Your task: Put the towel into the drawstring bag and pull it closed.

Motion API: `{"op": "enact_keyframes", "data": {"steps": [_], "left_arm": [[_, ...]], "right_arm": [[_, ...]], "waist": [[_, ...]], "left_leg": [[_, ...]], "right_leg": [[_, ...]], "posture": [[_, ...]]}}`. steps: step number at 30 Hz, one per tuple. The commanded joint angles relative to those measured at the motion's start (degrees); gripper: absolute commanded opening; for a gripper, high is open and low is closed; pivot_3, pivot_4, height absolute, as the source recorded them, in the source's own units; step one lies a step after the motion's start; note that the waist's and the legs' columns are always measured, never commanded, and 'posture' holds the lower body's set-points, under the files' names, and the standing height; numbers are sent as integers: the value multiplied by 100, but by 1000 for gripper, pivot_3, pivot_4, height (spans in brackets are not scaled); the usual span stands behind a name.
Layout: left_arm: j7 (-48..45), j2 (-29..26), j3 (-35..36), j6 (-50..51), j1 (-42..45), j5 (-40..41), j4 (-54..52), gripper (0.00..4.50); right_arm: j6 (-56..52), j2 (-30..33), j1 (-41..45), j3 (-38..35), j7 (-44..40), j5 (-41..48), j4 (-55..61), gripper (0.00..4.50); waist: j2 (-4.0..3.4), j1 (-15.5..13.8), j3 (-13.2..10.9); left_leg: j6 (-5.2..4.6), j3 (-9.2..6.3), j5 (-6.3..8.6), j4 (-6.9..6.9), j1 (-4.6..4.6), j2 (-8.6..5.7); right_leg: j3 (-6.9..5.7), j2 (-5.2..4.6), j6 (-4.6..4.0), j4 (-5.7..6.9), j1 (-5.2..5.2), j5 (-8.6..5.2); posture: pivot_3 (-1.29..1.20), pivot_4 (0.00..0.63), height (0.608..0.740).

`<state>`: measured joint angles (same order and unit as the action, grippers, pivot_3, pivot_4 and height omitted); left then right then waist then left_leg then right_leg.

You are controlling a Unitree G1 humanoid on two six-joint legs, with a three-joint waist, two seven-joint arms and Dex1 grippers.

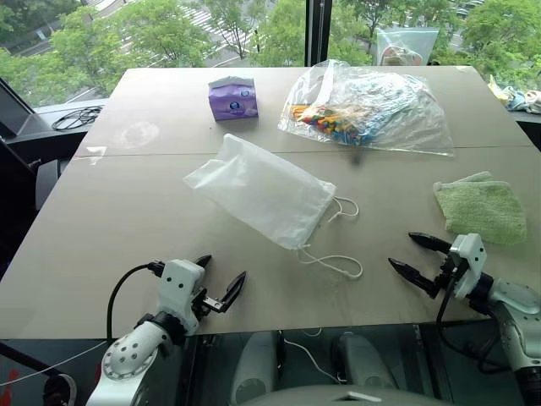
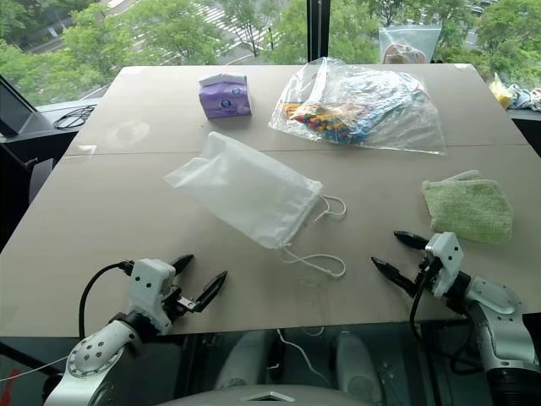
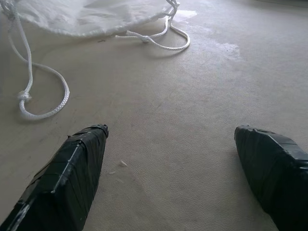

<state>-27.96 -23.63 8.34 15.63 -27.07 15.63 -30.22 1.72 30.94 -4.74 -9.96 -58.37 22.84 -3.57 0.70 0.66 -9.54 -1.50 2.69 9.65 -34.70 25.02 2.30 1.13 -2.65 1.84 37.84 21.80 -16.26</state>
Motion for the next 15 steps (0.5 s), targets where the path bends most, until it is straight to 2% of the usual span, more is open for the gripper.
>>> {"op": "enact_keyframes", "data": {"steps": [1, 15], "left_arm": [[-64, -24, -84, -102, -35, -5, -215, 4500], [-295, -131, -320, 18, 105, 144, -403, 4500]], "right_arm": [[116, -10, -50, -87, -46, 143, 154, 4481], [152, 52, -186, -155, -33, 229, 305, 4481]], "waist": [[0, 0, 0], [0, -2, 0]], "left_leg": [[0, 0, 0, 0, 0, 0], [0, 0, 0, -1, 0, 0]], "right_leg": [[0, 0, 0, 0, 0, 0], [0, 0, 0, 1, 0, 0]], "posture": [[0, 150, 740], [0, 150, 740]]}}
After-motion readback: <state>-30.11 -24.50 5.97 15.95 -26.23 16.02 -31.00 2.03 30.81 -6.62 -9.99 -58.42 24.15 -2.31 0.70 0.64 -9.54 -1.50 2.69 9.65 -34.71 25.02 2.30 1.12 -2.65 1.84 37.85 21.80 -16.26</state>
